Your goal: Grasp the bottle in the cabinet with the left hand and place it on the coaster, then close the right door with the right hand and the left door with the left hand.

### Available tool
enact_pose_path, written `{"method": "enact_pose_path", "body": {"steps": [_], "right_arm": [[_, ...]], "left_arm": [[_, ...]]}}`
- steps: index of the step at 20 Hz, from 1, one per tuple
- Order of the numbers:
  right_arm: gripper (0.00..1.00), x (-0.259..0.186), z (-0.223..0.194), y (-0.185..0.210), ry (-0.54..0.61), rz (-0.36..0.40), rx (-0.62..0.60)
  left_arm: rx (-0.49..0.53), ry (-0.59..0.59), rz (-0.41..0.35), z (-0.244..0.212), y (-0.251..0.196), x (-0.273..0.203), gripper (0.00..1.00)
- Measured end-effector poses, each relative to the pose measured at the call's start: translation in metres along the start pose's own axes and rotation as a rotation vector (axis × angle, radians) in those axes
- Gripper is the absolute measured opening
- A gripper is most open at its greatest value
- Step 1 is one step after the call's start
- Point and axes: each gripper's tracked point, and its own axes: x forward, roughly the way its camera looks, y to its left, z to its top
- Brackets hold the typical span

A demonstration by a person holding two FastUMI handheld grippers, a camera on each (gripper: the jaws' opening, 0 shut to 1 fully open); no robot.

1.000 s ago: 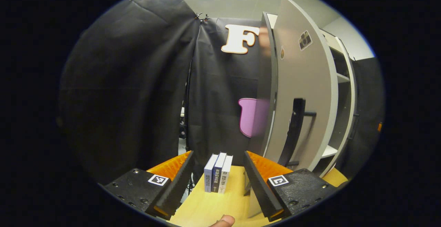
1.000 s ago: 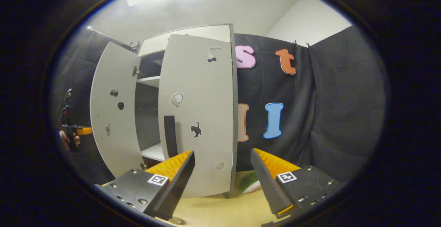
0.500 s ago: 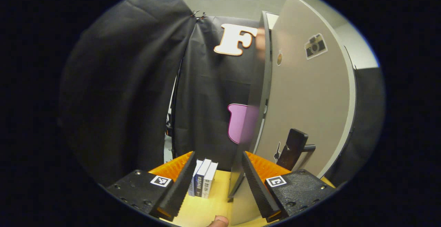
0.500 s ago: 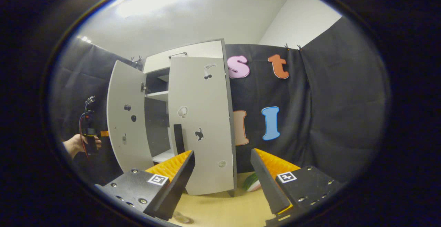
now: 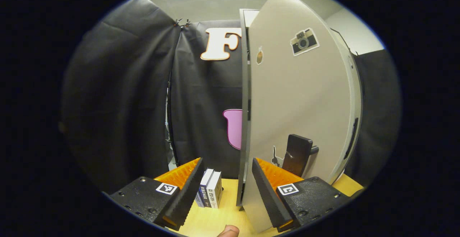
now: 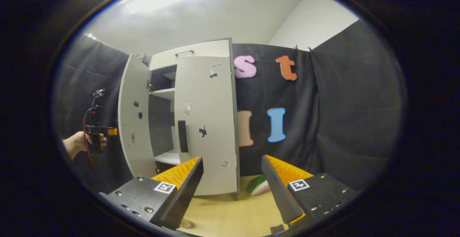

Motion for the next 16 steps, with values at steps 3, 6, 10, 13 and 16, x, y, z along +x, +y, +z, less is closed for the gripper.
{"method": "enact_pose_path", "body": {"steps": [3,6,10,13,16], "right_arm": [[0.99,0.002,-0.005,-0.002,0.017,-0.001,-0.001],[0.94,0.009,-0.006,-0.004,0.021,-0.004,0.000],[0.99,0.020,-0.007,-0.007,0.025,-0.009,-0.002],[0.99,0.025,-0.010,-0.009,0.035,-0.010,-0.014],[0.99,0.027,-0.010,-0.009,0.038,-0.006,-0.019]], "left_arm": [[-0.017,0.019,-0.030,-0.005,-0.014,0.000,0.86],[0.001,0.014,-0.036,-0.002,-0.026,0.002,0.86],[0.016,0.019,-0.049,-0.003,-0.031,0.006,0.86],[0.024,0.015,-0.043,-0.003,-0.033,0.007,0.86],[0.016,0.017,-0.049,-0.003,-0.039,0.010,0.86]]}}
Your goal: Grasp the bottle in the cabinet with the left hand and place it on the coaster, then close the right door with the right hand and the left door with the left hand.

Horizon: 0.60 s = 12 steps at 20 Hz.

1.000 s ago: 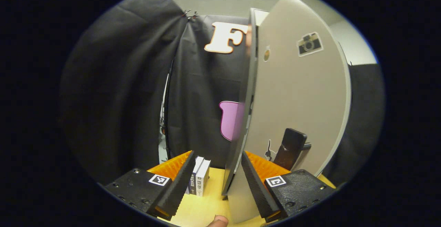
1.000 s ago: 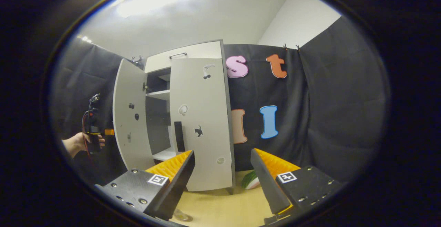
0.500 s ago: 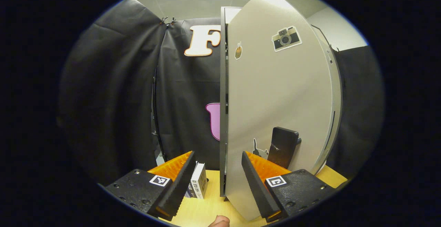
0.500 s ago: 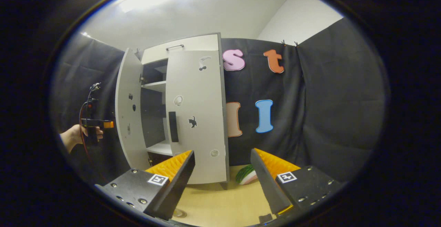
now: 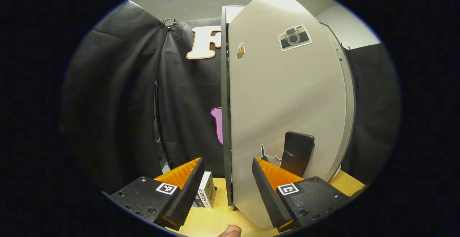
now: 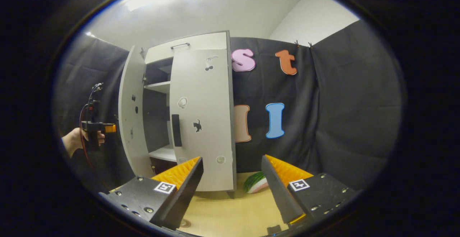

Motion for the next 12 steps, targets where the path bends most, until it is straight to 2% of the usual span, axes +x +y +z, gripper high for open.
{"method": "enact_pose_path", "body": {"steps": [11,12], "right_arm": [[0.99,-0.011,0.000,0.008,0.027,0.017,-0.020],[0.99,-0.014,0.000,0.010,0.026,0.024,-0.013]], "left_arm": [[-0.003,0.001,-0.025,-0.002,-0.029,-0.004,0.86],[-0.003,0.003,-0.022,-0.001,-0.032,-0.007,0.81]]}}
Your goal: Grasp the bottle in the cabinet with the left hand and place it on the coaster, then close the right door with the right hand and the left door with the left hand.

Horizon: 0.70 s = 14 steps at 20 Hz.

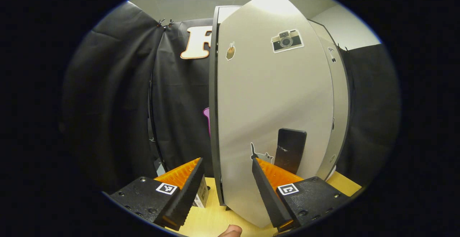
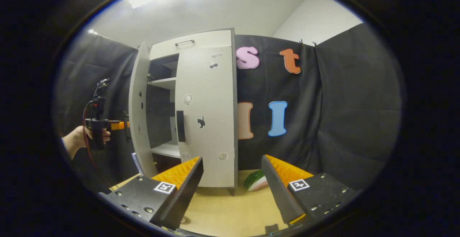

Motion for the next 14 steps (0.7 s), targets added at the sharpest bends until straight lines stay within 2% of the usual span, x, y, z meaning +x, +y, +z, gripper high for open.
{"method": "enact_pose_path", "body": {"steps": [2,3,4,5,6,7,8,9,10,11,14], "right_arm": [[0.99,-0.009,-0.002,0.006,0.005,0.012,0.004],[0.99,-0.014,-0.003,0.007,0.006,0.013,-0.003],[0.99,-0.020,-0.002,0.009,0.003,0.018,-0.007],[0.99,-0.023,-0.001,0.012,0.000,0.024,-0.005],[0.99,-0.027,0.002,0.016,-0.007,0.035,0.004],[0.99,-0.030,0.005,0.019,-0.012,0.044,0.017],[0.95,-0.032,0.009,0.022,-0.017,0.046,0.031],[0.99,-0.034,0.012,0.024,-0.021,0.046,0.046],[0.95,-0.036,0.017,0.028,-0.027,0.051,0.059],[0.99,-0.037,0.021,0.035,-0.035,0.056,0.066],[0.99,-0.036,0.038,0.053,-0.068,0.069,0.065]], "left_arm": [[-0.024,-0.001,-0.014,0.004,-0.011,-0.010,0.88],[-0.034,-0.010,-0.023,0.008,-0.017,-0.017,0.84],[-0.038,-0.021,-0.031,0.012,-0.022,-0.023,0.89],[-0.034,-0.022,-0.032,0.013,-0.025,-0.032,0.89],[-0.025,-0.026,-0.028,0.012,-0.027,-0.042,0.85],[-0.017,-0.032,-0.013,0.014,-0.028,-0.051,0.89],[-0.012,-0.036,0.001,0.016,-0.030,-0.060,0.90],[-0.015,-0.044,0.005,0.018,-0.034,-0.069,0.87],[-0.023,-0.054,0.009,0.021,-0.039,-0.079,0.91],[-0.032,-0.064,0.017,0.025,-0.042,-0.088,0.90],[-0.053,-0.083,0.031,0.038,-0.048,-0.110,0.90]]}}
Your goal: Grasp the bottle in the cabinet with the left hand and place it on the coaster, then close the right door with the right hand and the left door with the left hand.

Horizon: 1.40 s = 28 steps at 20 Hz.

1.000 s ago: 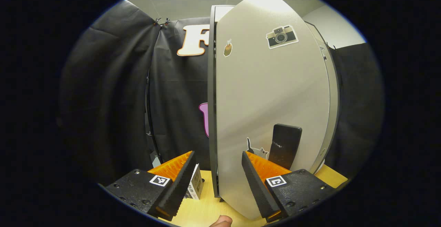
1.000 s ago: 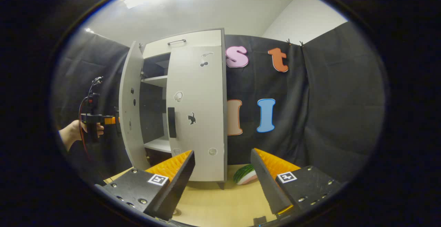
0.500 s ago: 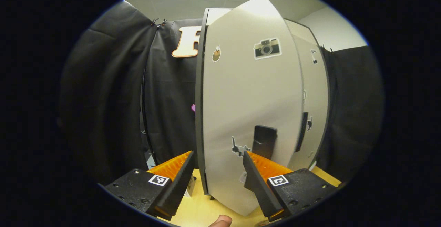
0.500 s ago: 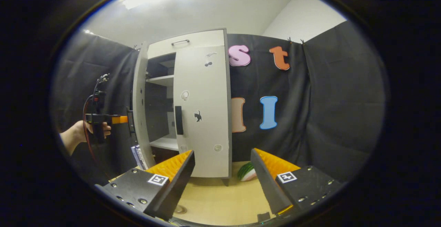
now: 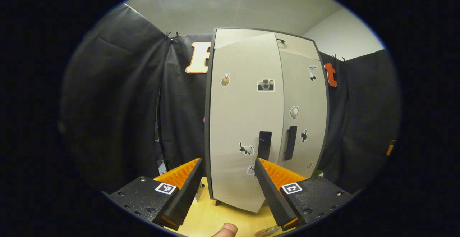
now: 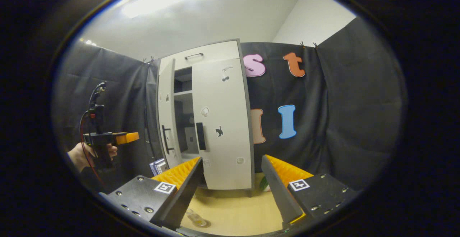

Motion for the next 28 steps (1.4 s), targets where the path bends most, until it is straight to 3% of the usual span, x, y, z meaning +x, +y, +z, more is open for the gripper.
{"method": "enact_pose_path", "body": {"steps": [1,2,3,6,7,9,15,17,19,28], "right_arm": [[0.95,0.003,0.007,0.008,-0.017,0.007,-0.011],[0.99,0.005,0.013,0.016,-0.033,0.014,-0.021],[0.94,0.008,0.014,0.025,-0.033,0.025,-0.028],[0.99,0.017,0.018,0.046,-0.048,0.041,-0.021],[0.99,0.020,0.014,0.055,-0.040,0.048,-0.012],[0.94,0.026,0.014,0.064,-0.035,0.048,-0.022],[0.99,0.038,0.001,0.077,0.008,0.023,-0.111],[0.94,0.039,0.000,0.081,0.013,0.028,-0.124],[0.98,0.040,-0.001,0.082,0.018,0.023,-0.131],[0.99,0.043,-0.016,0.082,0.040,-0.004,-0.158]], "left_arm": [[-0.008,-0.005,0.001,0.006,-0.002,-0.004,0.90],[-0.018,-0.004,-0.006,0.010,-0.005,-0.009,0.91],[-0.029,-0.013,-0.022,0.016,-0.010,-0.013,0.90],[-0.031,-0.029,-0.056,0.023,-0.019,-0.021,0.92],[-0.026,-0.024,-0.060,0.021,-0.019,-0.023,0.88],[-0.030,-0.002,-0.085,0.011,-0.026,-0.026,0.88],[0.009,-0.017,-0.156,-0.005,-0.036,-0.024,0.93],[0.008,-0.002,-0.182,-0.014,-0.039,-0.024,0.92],[0.010,0.021,-0.195,-0.021,-0.038,-0.025,0.93],[0.029,-0.008,-0.259,-0.025,-0.045,-0.031,0.92]]}}
